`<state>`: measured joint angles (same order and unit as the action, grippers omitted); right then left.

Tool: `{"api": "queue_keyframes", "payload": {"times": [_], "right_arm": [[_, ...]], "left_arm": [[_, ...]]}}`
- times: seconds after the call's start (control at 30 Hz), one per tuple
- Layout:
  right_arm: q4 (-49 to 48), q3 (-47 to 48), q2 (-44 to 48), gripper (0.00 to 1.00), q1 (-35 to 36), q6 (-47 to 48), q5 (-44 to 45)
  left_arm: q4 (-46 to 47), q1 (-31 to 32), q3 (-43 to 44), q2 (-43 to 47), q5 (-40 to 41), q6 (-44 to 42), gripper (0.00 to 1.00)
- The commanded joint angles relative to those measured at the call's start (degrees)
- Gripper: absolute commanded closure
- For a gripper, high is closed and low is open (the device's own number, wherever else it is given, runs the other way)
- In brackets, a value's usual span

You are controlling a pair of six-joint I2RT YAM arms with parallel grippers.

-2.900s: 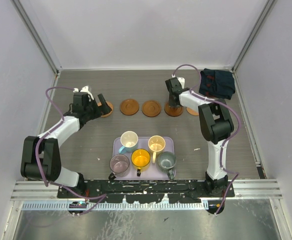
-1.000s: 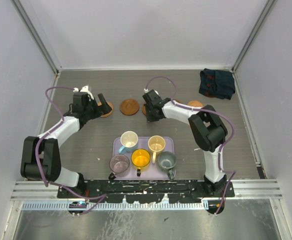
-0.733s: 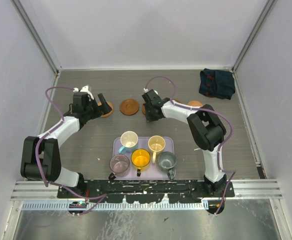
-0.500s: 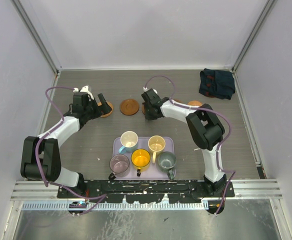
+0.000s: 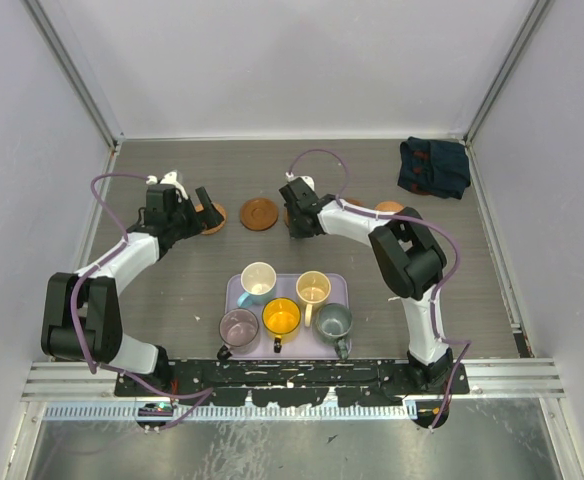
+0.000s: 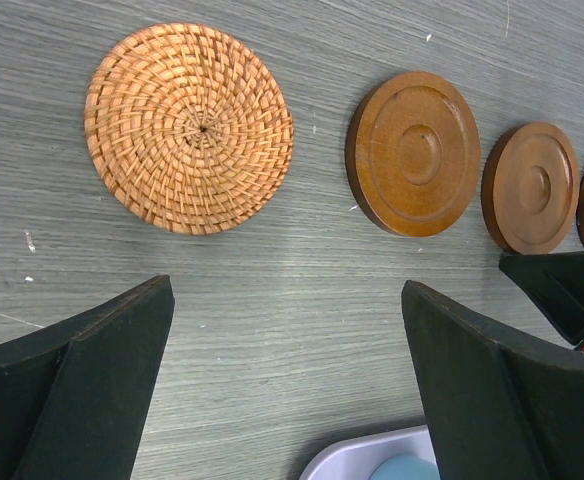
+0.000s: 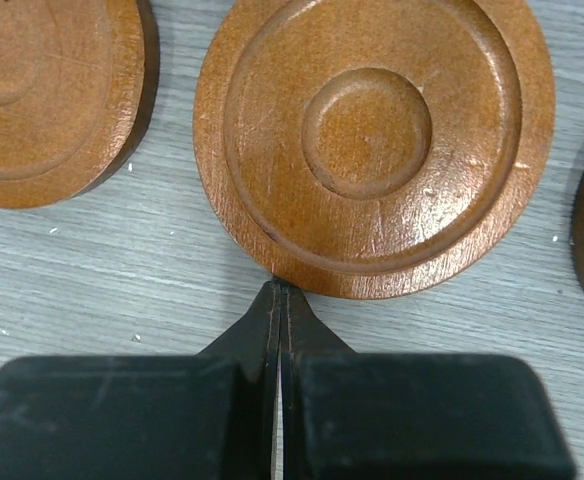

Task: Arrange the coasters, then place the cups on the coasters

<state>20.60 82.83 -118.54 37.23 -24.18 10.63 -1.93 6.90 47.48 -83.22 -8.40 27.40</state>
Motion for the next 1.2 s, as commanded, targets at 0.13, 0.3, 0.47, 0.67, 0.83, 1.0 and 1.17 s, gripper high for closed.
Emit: {"api": "queue_keyframes", "payload": {"times": [0.13, 0.3, 0.47, 0.67, 0.83, 1.0, 1.17], "right_arm": [[0.05, 2.2, -0.95, 0.99, -0.09, -0.65, 5.24], [0.13, 2.68, -1.25, 0.99, -0.14, -0.52, 5.0], [0.18, 2.71, -1.32, 0.99, -0.23, -0.38, 5.14], [0.81, 2.8, -1.04, 0.99, -0.32, -0.25, 5.1], [1.19, 2.3, 0.32, 0.99, -0.39, -0.05, 4.23], [1.91, 2.04, 2.12, 0.99, -0.36, 0.44, 3.65], [2.25, 0.22, 6.19, 0.99, -0.23, 0.58, 2.4]], "left_arm": [[3.06, 0.2, 0.09, 1.09, -0.25, -0.99, 0.02], [2.99, 0.18, 0.04, 1.14, -0.25, -0.95, 0.02], [3.08, 0.22, 0.09, 0.96, -0.3, -0.94, 0.02], [3.08, 0.22, 0.21, 0.92, -0.32, -0.92, 0.02], [3.2, 0.23, 0.41, 0.68, -0.37, -0.75, 0.02], [3.22, 0.23, 0.82, 0.8, -0.64, -0.59, 0.02], [2.82, 0.22, 1.24, 1.25, -0.74, -0.59, 0.02]]}}
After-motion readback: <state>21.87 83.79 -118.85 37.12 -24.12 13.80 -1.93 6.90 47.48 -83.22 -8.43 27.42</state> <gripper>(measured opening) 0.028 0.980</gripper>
